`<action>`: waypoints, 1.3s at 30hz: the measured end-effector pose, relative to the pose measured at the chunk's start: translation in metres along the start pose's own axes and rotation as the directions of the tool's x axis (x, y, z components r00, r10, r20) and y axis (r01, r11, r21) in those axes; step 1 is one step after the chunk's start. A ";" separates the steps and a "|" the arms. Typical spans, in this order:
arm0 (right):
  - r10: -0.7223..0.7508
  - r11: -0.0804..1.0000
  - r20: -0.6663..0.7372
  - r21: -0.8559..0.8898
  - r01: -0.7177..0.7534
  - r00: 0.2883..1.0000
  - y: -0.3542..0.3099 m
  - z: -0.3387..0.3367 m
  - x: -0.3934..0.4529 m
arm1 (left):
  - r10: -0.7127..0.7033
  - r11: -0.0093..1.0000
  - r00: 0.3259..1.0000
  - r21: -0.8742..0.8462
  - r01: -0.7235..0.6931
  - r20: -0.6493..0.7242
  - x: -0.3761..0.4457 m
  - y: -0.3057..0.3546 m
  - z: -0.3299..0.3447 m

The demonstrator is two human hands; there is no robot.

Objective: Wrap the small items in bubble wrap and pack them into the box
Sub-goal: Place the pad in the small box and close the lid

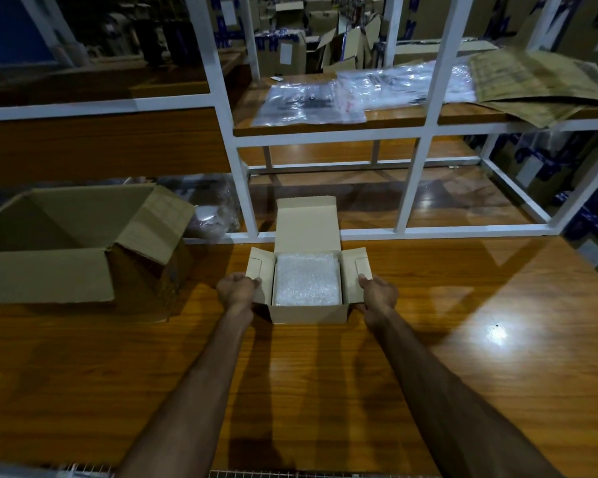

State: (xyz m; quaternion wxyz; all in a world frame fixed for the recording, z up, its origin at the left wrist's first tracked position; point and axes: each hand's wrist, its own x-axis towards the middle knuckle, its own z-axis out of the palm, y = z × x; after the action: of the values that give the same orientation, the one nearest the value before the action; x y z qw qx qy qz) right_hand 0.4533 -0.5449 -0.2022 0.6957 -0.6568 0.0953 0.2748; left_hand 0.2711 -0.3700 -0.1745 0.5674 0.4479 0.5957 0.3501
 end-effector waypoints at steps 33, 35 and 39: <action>-0.394 0.076 0.728 -0.582 0.810 0.560 0.032 0.006 -0.002 | 0.540 0.292 0.617 0.560 -0.776 0.573 -0.011 -0.038 0.017; -0.435 0.107 0.725 -0.547 0.830 0.534 0.027 -0.005 0.011 | 0.547 0.288 0.605 0.549 -0.785 0.579 -0.004 -0.037 0.016; -0.394 0.170 0.706 -0.573 0.802 0.588 0.007 -0.003 0.017 | 0.526 0.258 0.608 0.570 -0.780 0.595 0.005 -0.033 0.019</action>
State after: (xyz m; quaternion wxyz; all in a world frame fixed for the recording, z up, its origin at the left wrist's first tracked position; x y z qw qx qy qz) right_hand 0.4651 -0.5438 -0.2168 0.3152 -0.8151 -0.4752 0.1019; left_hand 0.2854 -0.3792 -0.2090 0.1836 0.9001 0.3504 0.1827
